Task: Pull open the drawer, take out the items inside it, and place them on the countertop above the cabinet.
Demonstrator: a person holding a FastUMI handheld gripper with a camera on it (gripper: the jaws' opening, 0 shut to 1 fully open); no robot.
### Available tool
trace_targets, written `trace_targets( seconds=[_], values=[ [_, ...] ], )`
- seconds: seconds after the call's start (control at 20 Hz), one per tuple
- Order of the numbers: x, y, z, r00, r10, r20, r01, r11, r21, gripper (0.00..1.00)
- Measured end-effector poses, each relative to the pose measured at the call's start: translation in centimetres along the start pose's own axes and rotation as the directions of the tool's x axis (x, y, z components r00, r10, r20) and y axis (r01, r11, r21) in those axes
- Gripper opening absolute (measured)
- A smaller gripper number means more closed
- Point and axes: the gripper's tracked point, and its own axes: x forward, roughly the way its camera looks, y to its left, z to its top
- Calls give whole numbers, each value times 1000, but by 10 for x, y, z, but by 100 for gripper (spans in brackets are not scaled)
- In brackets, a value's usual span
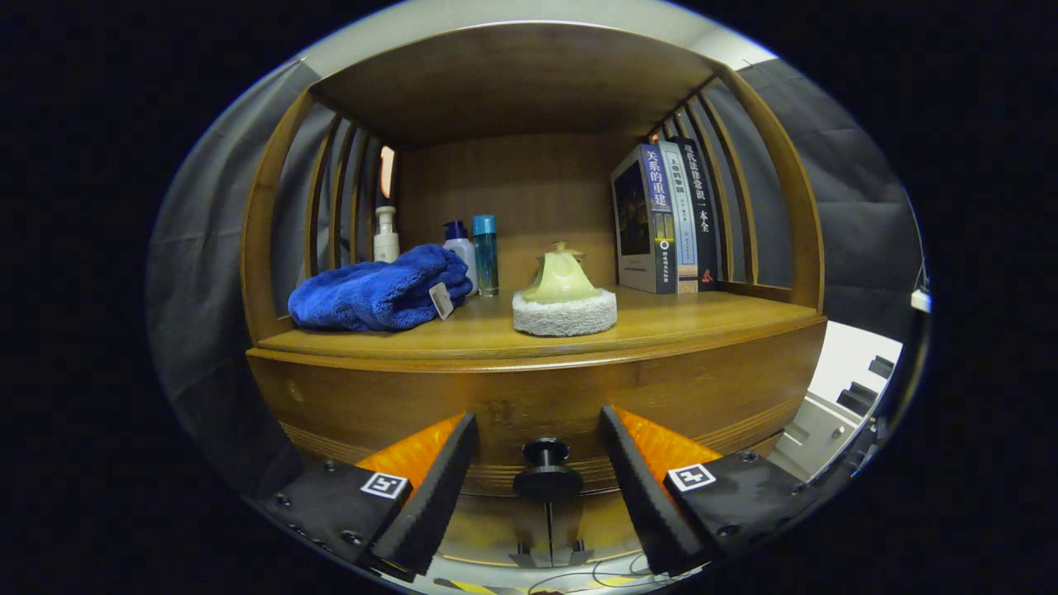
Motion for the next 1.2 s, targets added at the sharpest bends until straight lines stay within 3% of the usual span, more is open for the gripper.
trace_targets(
  seconds=[0.25, 0.5, 0.85, 1.2],
  values=[
    [-57, -7, 64, 995, 86, 45, -87, 996, 3, 99],
    [-134, -58, 121, 994, 50, 101, -51, 999, 3, 98],
    [-219, -110, 151, 991, 80, 109, -72, 994, -78, 98],
    [-255, -136, 179, 984, 108, 143, -100, 993, -64, 98]
  ],
)
